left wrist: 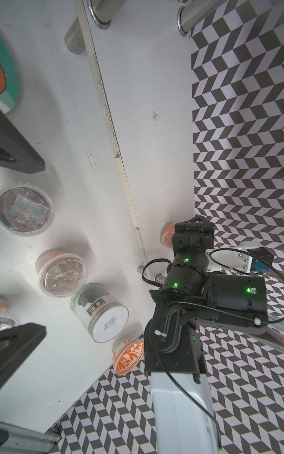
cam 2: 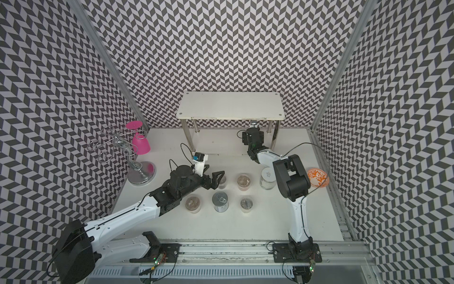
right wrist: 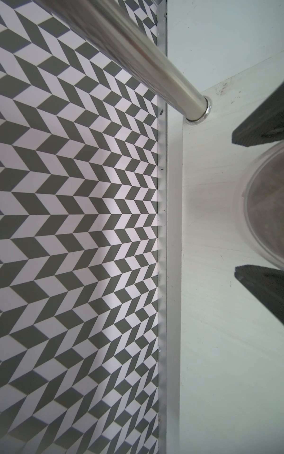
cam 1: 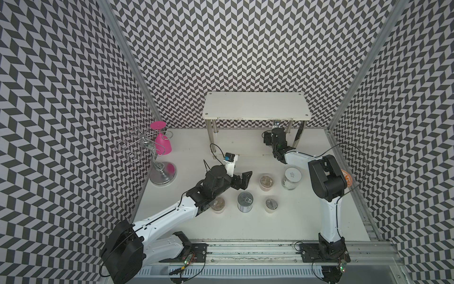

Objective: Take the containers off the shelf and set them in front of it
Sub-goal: 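Pick up a container from the shelf.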

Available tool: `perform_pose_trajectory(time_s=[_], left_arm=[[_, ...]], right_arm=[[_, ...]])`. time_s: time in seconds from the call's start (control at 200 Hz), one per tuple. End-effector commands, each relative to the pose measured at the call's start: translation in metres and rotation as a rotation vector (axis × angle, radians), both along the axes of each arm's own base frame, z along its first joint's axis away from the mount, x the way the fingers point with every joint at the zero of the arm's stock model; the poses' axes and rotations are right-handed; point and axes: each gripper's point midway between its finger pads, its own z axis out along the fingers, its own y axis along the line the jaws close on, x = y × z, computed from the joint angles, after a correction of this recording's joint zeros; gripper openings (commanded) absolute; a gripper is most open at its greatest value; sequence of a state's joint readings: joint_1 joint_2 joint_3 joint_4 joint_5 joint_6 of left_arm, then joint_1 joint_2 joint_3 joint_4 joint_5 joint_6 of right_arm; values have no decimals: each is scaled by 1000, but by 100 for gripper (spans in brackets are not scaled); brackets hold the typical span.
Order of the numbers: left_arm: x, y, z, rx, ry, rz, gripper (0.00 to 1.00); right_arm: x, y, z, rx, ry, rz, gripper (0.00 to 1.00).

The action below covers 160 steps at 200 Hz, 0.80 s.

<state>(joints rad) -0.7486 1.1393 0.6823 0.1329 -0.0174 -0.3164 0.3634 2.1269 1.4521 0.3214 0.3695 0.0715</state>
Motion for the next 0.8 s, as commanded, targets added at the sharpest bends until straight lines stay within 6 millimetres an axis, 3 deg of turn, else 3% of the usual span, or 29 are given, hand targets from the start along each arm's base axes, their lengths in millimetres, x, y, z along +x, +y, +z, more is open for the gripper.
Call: perform_pose_trajectory(time_s=[0.0,0.21,0.345,0.561,0.796], left_arm=[[1,0,5,-28,-12,-6,100],[3,1,6,-25,-16,-4,100],[3,3,7,-28,-18,-3,100],[5,5,7,-31,-19,-6,100],[7,6,8,-39,-24,-19,100]], right_arm=[[2,1,19,-1,-54,22,72],[-11,8,44,3,-69,87,71],[-35,16,56,3,-63,180,70],[-102,29,84,44,-106,315,70],[-183,37,91,67,-51,411,69]])
